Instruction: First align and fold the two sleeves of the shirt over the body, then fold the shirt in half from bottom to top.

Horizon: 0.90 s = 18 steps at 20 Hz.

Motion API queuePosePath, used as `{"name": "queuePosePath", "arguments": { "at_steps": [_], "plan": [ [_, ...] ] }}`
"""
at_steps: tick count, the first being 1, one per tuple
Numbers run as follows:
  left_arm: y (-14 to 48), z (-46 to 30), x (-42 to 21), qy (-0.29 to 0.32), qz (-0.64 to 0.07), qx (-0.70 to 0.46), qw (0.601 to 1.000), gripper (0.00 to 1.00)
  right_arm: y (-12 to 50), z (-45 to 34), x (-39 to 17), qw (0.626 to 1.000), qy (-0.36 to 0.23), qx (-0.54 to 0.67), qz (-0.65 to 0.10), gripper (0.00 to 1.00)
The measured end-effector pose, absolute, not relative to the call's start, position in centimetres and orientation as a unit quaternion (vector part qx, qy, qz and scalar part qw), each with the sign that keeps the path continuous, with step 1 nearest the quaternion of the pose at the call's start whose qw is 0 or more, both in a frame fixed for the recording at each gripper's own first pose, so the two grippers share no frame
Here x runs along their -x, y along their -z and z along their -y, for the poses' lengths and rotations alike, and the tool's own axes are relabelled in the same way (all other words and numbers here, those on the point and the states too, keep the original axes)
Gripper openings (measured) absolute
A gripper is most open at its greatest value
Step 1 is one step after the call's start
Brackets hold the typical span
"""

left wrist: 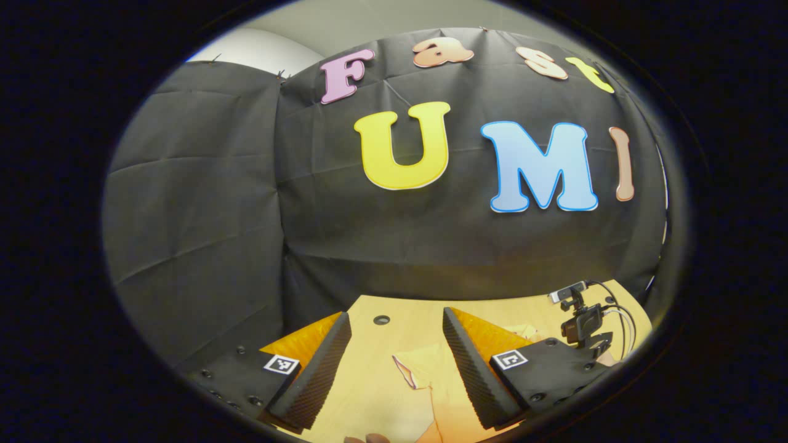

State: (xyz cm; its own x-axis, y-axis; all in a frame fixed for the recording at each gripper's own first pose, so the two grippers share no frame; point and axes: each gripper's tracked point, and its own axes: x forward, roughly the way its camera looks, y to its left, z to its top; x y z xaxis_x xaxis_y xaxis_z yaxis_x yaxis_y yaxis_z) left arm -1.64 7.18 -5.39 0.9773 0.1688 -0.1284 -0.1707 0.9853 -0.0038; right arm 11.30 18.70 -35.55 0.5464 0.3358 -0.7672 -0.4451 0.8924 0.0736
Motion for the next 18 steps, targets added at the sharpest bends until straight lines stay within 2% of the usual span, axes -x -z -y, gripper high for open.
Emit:
{"name": "queuePosePath", "arguments": {
  "at_steps": [3, 4, 6, 14, 18],
  "plan": [
    [6.6, -7.1, 1.0, -0.075, -0.075, 0.012, 0.994, 0.98, 33.7, -18.5, -11.5, 0.887, -0.216, 0.055, -0.405, 0.4],
    [7.5, -6.9, 0.5, -0.069, -0.085, 0.014, 0.994, 0.99, 32.8, -18.3, -11.4, 0.891, -0.214, 0.05, -0.398, 0.48],
    [9.4, -6.9, -0.6, -0.059, -0.101, 0.016, 0.993, 1.0, 30.8, -17.6, -11.4, 0.901, -0.209, 0.047, -0.378, 0.51],
    [20.4, -6.0, -7.9, -0.006, -0.177, 0.029, 0.984, 0.96, 20.6, -12.5, -8.8, 0.942, -0.167, 0.019, -0.291, 0.51],
    [26.2, -6.0, -10.8, 0.002, -0.216, 0.031, 0.976, 1.0, 17.0, -9.3, -6.4, 0.953, -0.135, 0.011, -0.27, 0.51]
  ]
}}
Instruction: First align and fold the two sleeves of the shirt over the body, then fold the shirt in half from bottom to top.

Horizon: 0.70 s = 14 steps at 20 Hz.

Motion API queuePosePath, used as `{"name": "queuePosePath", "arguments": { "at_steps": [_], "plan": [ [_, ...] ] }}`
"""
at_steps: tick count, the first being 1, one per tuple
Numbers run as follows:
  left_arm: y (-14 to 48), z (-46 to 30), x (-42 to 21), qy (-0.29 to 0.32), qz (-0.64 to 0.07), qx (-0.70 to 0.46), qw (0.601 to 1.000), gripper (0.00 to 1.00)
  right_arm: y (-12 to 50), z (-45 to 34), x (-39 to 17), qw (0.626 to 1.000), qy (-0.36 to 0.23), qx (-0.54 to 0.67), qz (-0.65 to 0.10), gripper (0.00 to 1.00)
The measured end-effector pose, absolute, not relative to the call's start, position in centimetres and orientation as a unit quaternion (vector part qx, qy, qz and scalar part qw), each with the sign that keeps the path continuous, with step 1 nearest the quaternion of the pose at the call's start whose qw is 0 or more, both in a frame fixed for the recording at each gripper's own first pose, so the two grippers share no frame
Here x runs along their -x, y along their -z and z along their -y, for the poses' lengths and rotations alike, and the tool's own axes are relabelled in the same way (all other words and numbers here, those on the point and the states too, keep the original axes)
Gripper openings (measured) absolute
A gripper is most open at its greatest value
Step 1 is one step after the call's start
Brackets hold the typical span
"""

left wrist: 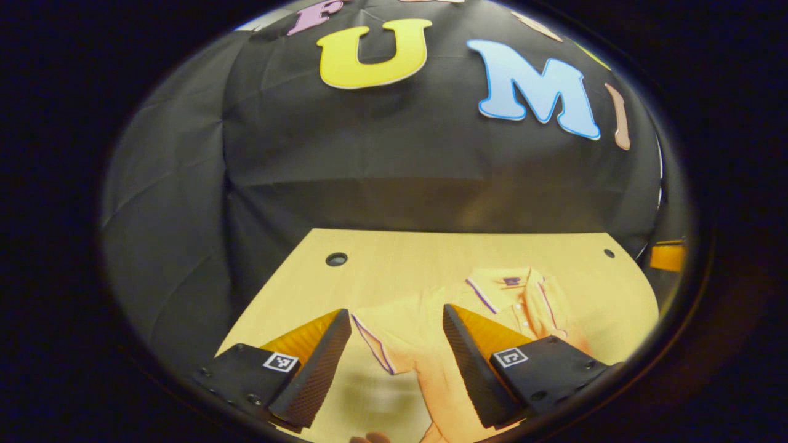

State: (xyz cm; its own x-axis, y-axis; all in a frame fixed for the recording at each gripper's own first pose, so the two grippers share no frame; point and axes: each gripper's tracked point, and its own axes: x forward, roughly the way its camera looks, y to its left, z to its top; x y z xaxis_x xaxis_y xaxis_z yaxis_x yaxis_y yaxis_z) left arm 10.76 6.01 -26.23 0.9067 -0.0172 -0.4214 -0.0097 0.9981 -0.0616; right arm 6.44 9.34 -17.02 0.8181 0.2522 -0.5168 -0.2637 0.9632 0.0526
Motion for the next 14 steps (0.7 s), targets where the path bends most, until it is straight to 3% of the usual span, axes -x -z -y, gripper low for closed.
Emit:
{"name": "queuePosePath", "arguments": {
  "at_steps": [8, 14],
  "plan": [
    [38.0, -5.5, -14.3, -0.019, -0.311, 0.063, 0.948, 0.99, 12.8, -5.3, -1.5, 0.964, -0.079, -0.021, -0.251, 0.51],
    [40.9, -5.9, -14.6, -0.035, -0.342, 0.052, 0.938, 0.98, 12.5, -4.1, -0.1, 0.964, -0.05, -0.035, -0.26, 0.51]
  ]
}}
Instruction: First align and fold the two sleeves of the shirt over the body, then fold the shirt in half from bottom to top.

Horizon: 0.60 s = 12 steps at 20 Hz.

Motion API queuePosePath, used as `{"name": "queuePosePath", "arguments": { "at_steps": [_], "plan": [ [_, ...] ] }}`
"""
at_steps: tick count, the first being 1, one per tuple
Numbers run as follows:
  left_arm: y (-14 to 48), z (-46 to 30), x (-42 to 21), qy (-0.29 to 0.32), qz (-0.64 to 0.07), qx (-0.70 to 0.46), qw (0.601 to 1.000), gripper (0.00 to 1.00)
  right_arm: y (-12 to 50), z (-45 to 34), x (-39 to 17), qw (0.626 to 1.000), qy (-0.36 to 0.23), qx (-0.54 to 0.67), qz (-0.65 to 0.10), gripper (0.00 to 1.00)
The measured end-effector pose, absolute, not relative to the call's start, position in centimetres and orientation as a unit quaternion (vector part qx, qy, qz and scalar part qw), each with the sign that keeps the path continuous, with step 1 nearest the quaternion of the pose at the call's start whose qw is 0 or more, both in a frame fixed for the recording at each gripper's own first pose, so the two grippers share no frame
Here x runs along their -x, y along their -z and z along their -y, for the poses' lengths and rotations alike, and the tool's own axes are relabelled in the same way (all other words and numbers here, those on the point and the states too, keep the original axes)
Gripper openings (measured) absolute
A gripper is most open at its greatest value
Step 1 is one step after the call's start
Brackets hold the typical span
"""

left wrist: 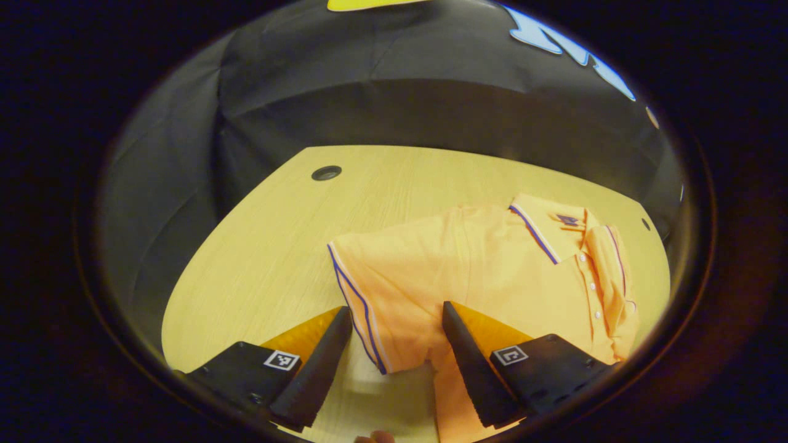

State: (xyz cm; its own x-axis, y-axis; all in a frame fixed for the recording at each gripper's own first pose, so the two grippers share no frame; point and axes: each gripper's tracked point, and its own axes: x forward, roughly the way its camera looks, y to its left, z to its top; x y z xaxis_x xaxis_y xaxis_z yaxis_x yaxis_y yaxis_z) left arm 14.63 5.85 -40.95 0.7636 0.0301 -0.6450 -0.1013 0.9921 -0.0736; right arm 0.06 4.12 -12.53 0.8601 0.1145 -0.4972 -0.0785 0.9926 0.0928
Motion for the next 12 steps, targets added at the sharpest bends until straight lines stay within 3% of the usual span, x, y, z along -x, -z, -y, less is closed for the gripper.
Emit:
{"name": "queuePosePath", "arguments": {
  "at_steps": [3, 8, 10, 11, 12],
  "plan": [
    [41.0, -5.1, -15.0, -0.039, -0.339, 0.055, 0.938, 0.99, 13.0, -4.0, 0.3, 0.961, -0.044, -0.041, -0.27, 0.51],
    [40.9, -4.2, -15.4, -0.057, -0.331, 0.064, 0.94, 0.27, 13.8, -3.2, 0.8, 0.958, -0.038, -0.044, -0.28, 0.51],
    [40.8, -4.1, -15.4, -0.061, -0.33, 0.068, 0.94, 0.19, 13.9, -3.0, 0.8, 0.958, -0.036, -0.049, -0.281, 0.51],
    [40.8, -4.1, -15.3, -0.06, -0.332, 0.065, 0.939, 0.19, 13.9, -2.8, 0.8, 0.958, -0.034, -0.051, -0.281, 0.56],
    [40.8, -4.1, -15.3, -0.061, -0.333, 0.06, 0.939, 0.19, 14.1, -2.7, 0.9, 0.958, -0.033, -0.053, -0.282, 0.51]
  ]
}}
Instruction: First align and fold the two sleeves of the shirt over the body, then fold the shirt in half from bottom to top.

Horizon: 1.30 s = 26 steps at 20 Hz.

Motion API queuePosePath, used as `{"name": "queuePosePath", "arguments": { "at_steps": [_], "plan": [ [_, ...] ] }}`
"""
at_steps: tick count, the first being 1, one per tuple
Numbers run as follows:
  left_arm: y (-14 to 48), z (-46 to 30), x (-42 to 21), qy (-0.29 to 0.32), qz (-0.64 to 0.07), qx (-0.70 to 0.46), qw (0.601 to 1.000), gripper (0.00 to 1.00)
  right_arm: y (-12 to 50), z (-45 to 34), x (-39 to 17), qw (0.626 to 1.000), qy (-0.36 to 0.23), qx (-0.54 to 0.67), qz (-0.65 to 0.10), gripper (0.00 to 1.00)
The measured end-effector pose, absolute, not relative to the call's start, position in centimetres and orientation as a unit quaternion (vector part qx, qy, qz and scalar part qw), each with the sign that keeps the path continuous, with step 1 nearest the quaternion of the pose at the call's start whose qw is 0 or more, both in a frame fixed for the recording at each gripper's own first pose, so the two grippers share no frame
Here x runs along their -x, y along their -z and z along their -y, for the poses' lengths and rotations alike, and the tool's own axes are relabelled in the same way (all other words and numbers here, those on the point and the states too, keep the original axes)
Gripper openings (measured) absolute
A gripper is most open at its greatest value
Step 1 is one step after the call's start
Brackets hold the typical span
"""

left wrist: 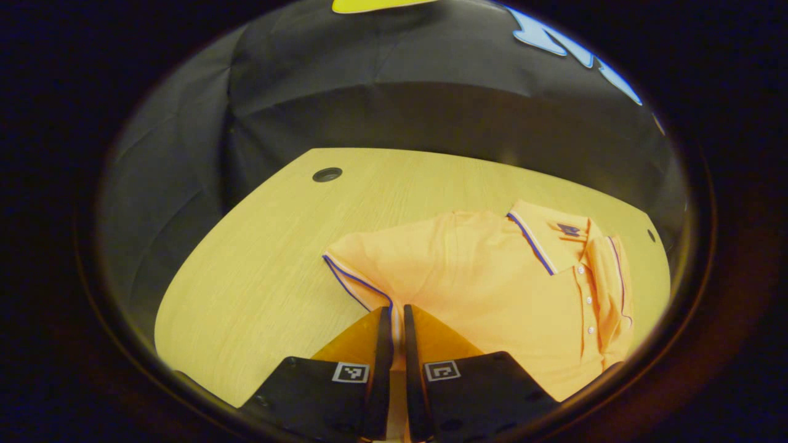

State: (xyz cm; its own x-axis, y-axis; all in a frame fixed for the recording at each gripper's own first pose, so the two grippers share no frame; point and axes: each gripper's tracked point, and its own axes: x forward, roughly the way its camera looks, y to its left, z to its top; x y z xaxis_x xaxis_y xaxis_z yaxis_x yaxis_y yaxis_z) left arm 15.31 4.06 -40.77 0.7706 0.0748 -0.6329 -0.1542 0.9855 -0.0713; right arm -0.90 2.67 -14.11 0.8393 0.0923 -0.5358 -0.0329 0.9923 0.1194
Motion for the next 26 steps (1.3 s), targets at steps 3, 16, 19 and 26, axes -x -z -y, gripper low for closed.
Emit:
{"name": "queuePosePath", "arguments": {
  "at_steps": [3, 16, 19, 26],
  "plan": [
    [39.7, -3.9, -15.7, -0.064, -0.329, 0.032, 0.942, 0.13, 14.5, -2.2, 1.2, 0.956, -0.029, -0.057, -0.286, 0.51],
    [31.4, 12.4, -17.1, 0.116, -0.232, -0.103, 0.96, 0.13, 15.8, 0.7, 3.1, 0.954, 0.0, -0.084, -0.288, 0.51],
    [32.9, 15.8, -15.5, 0.149, -0.246, -0.12, 0.95, 0.16, 16.3, 1.7, 3.8, 0.953, 0.012, -0.092, -0.29, 0.51],
    [34.5, 17.6, -13.9, 0.183, -0.281, -0.091, 0.938, 0.57, 17.1, 3.3, 4.8, 0.95, 0.024, -0.102, -0.294, 0.51]
  ]
}}
